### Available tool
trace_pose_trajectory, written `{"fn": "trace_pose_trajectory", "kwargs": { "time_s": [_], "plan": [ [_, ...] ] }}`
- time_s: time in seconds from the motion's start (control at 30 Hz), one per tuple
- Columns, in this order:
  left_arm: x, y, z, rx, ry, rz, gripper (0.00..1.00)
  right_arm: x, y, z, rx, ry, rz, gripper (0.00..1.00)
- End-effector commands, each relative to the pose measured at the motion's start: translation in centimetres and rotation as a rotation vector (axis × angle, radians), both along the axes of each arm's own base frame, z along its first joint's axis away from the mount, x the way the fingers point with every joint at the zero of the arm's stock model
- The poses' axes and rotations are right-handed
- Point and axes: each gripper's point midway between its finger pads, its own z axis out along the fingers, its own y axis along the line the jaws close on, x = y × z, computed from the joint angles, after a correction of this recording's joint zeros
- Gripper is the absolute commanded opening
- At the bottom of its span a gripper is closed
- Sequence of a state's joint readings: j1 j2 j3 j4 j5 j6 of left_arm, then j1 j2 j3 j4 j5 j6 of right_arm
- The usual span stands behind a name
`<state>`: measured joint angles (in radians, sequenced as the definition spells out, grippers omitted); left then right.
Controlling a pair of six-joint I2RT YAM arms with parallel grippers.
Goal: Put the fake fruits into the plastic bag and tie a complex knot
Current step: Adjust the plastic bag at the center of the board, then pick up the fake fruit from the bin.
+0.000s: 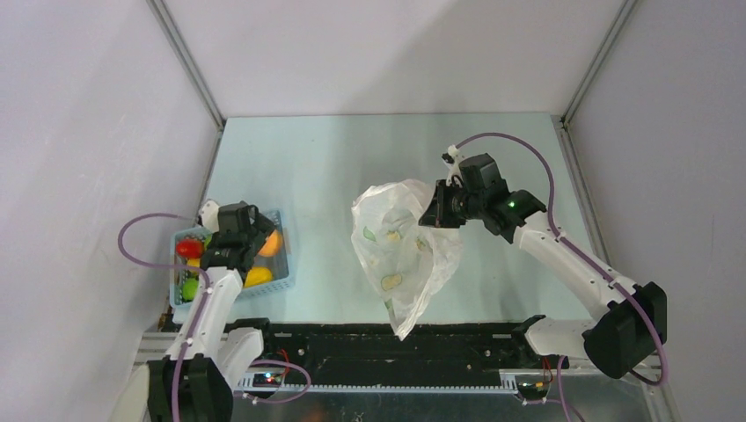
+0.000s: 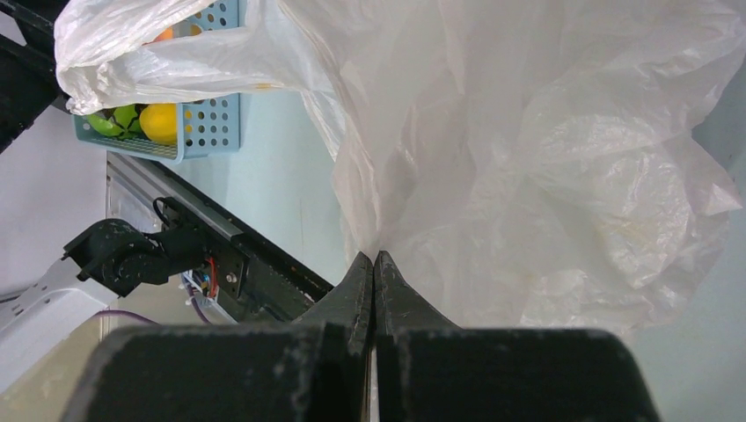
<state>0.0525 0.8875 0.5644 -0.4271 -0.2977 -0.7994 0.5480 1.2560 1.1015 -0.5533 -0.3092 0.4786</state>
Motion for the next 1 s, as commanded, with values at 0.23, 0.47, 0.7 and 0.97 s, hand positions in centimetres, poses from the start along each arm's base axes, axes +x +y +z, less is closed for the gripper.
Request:
{"fn": "trace_pose_trajectory", "kwargs": {
  "time_s": [0.23, 0.47, 0.7, 0.97],
  "plan": [
    [1.8, -1.1, -0.9, -0.133, -0.081, 0.031, 0.91, 0.2, 0.5, 0.1, 0.035, -0.005, 0.020, 0.00],
    [0.9, -0.7, -1.6, -0.148, -0.089, 0.093, 0.90, 0.2, 0.4, 0.0, 0.033, -0.001, 0.015, 0.00],
    [1.1, -0.8, -2.7, -0.152, -0.073, 0.090, 0.90, 0.1, 0.6, -0.1, 0.043, 0.007, 0.023, 0.00],
    [1.6, -0.8, -3.0, -0.147, -0.071, 0.082, 0.86, 0.1, 0.5, 0.0, 0.040, 0.005, 0.015, 0.00]
  ]
}}
